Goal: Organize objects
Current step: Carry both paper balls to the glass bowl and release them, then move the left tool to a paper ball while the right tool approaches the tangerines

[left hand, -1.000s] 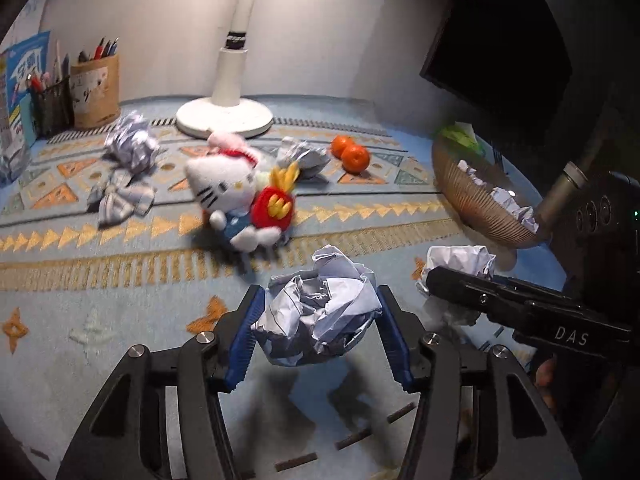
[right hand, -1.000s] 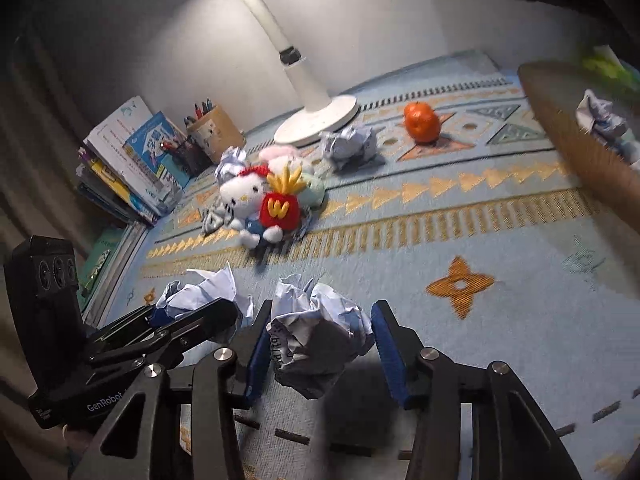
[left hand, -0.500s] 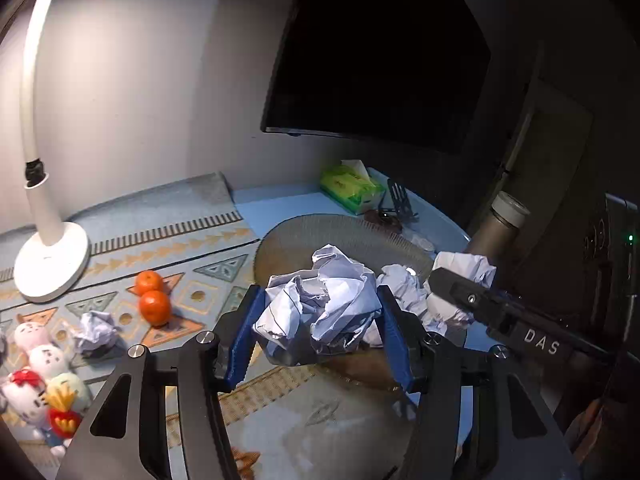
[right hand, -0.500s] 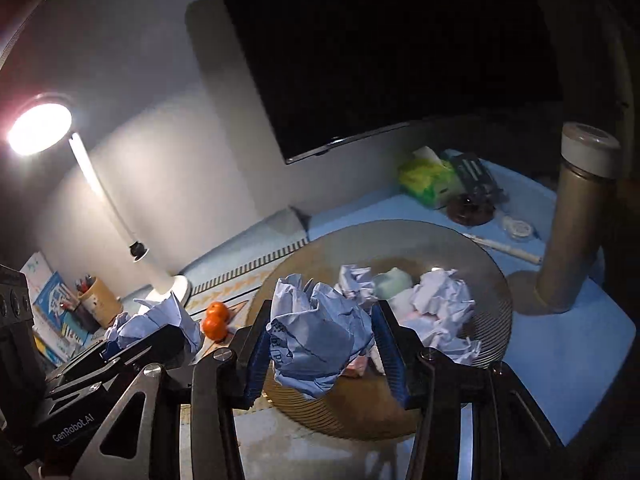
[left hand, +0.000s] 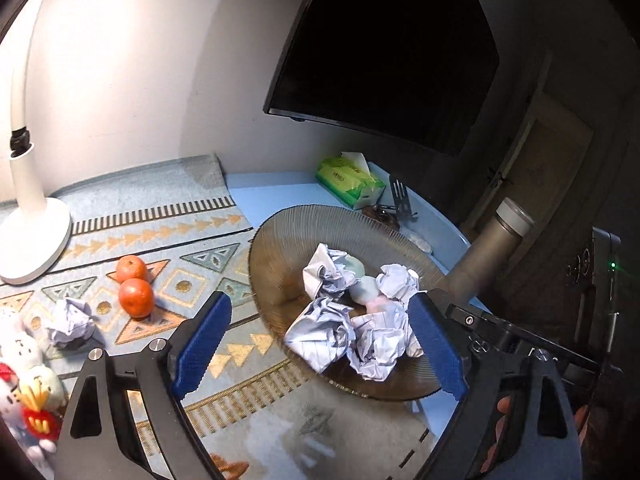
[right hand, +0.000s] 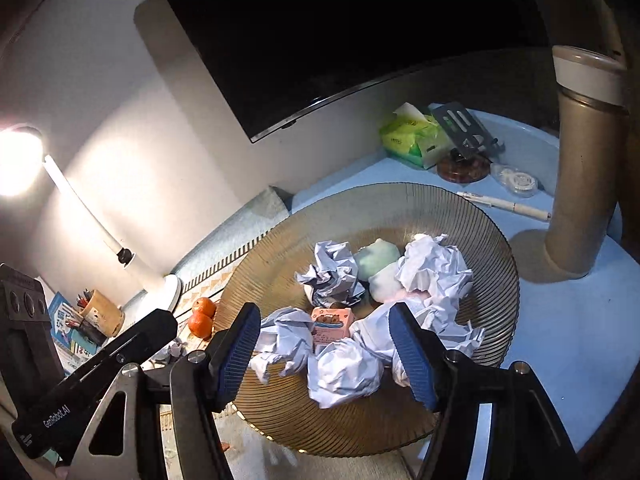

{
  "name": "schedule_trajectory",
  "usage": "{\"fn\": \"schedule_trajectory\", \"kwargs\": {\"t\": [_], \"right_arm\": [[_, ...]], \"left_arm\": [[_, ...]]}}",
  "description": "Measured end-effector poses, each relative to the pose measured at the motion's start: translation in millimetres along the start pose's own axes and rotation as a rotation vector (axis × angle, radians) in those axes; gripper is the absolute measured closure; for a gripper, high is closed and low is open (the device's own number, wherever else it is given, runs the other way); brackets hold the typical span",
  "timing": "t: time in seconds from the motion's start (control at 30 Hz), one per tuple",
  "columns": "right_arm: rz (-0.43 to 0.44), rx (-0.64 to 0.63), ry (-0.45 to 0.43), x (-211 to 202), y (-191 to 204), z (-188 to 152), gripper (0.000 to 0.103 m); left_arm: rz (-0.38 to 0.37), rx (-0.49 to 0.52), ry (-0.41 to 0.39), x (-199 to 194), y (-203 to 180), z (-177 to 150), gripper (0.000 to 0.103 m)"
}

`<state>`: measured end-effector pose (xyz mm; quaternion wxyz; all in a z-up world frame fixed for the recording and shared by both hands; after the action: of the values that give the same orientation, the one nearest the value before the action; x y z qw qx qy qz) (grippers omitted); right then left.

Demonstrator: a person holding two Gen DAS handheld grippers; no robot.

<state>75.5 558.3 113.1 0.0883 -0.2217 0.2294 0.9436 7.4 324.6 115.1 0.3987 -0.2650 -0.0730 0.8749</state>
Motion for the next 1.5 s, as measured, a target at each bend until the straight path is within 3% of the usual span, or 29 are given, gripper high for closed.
{"fn": "schedule_trajectory", "kwargs": {"t": [0.2,0.27,0.33,0.4,0.57,0.67,0.83,1.03,1.2,1.33,1.5], "right_arm": [[0.129,-0.122,-0.001,-14.6,62.4,-19.6,0.038],[0.182,-0.176,0.013,-15.7,90.9,-30.6,0.038],[0.225,-0.226,0.030,-13.1,119.3,-44.6,0.038],[0.267,-0.266,0.060,-7.1,146.3,-62.6,0.038],[0.319,-0.305,0.169,28.0,194.9,-116.3,0.038],[0.309,-0.345,0.207,54.1,210.8,-144.7,0.038],[0.278,-0.400,0.244,76.7,219.8,-171.3,0.038],[0.267,-0.414,0.245,81.4,219.4,-175.5,0.038],[0.264,-0.410,0.248,82.5,218.6,-174.0,0.038],[0.216,-0.397,0.333,90.6,216.1,-164.3,0.038],[0.154,-0.418,0.274,107.2,225.1,-111.7,0.038]], "left_arm": [[0.093,-0.028,-0.088,-82.9,36.1,-2.4,0.014],[0.156,-0.041,-0.123,-115.0,53.8,-1.7,0.013],[0.236,-0.069,-0.171,-150.2,76.9,-2.5,0.001],[0.342,-0.091,-0.218,-182.9,100.6,-6.1,0.001],[0.594,-0.144,-0.190,-219.9,173.7,-36.0,0.001],[0.674,-0.191,-0.149,-224.5,217.5,-65.1,0.001],[0.705,-0.234,-0.123,-223.4,251.7,-97.6,0.001],[0.670,-0.282,-0.122,-223.7,258.8,-101.0,0.001],[0.661,-0.250,-0.107,-219.7,253.4,-98.8,0.001],[0.647,-0.211,-0.074,-215.7,251.5,-79.9,0.001],[0.570,-0.255,-0.064,-197.8,275.7,-22.0,0.001]]}}
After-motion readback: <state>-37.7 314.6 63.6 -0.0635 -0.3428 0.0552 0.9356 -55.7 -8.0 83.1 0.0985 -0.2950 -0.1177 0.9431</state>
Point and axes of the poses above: each gripper's, at about its wrist camera, not at the fingertips, and x roughly the way its jaws point, y to its left, z to its top, the point moved 1 cm from there along x, roughly the way its jaws point, and after that the axes turned 10 degrees about -y, right-handed, at the moved point
